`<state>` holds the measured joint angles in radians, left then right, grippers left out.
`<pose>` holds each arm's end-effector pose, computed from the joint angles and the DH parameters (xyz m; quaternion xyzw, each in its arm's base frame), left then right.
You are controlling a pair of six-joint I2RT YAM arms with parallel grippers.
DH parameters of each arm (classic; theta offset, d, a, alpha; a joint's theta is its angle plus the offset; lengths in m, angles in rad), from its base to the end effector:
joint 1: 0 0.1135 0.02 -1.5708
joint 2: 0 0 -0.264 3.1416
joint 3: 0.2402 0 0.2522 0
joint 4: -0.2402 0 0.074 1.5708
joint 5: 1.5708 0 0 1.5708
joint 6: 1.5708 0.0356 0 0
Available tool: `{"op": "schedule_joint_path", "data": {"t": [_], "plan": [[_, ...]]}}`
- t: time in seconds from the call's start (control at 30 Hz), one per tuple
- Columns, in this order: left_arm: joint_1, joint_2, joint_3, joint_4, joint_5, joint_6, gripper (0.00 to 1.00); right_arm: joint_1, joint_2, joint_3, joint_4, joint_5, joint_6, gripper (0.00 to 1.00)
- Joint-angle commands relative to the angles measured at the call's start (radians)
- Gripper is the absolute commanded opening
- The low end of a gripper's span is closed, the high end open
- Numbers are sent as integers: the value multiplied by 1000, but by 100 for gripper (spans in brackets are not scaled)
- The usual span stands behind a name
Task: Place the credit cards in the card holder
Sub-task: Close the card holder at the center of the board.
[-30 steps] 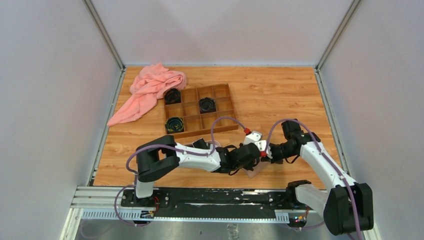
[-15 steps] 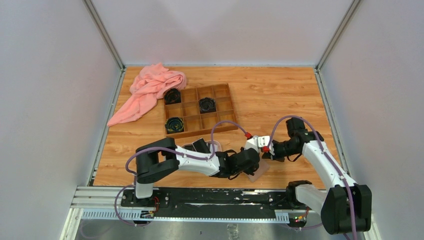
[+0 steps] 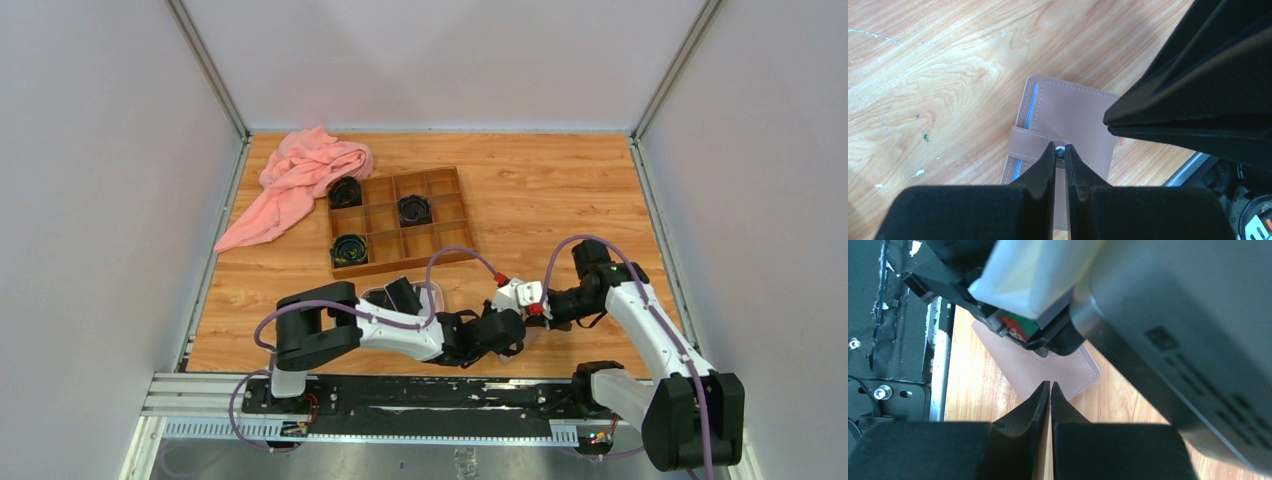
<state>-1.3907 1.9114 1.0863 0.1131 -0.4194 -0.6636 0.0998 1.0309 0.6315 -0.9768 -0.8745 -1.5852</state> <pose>0.0857 -0.3901 0.1535 0.2352 0.8620 -0.2506 0.3726 0.1485 0.0423 0.2050 -0.7003 0.5694 0.2509 0.3498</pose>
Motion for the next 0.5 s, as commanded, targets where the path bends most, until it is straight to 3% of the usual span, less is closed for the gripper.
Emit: {"op": "schedule_joint_path", "data": {"t": [0.0,0.47], "plan": [[-59,127,-52,-317,50,27,0,-13,-31,38,-84,-38,-53,7],[-105,156,-74,-266,51,6,0,-52,-33,46,-102,-38,-48,6]]}}
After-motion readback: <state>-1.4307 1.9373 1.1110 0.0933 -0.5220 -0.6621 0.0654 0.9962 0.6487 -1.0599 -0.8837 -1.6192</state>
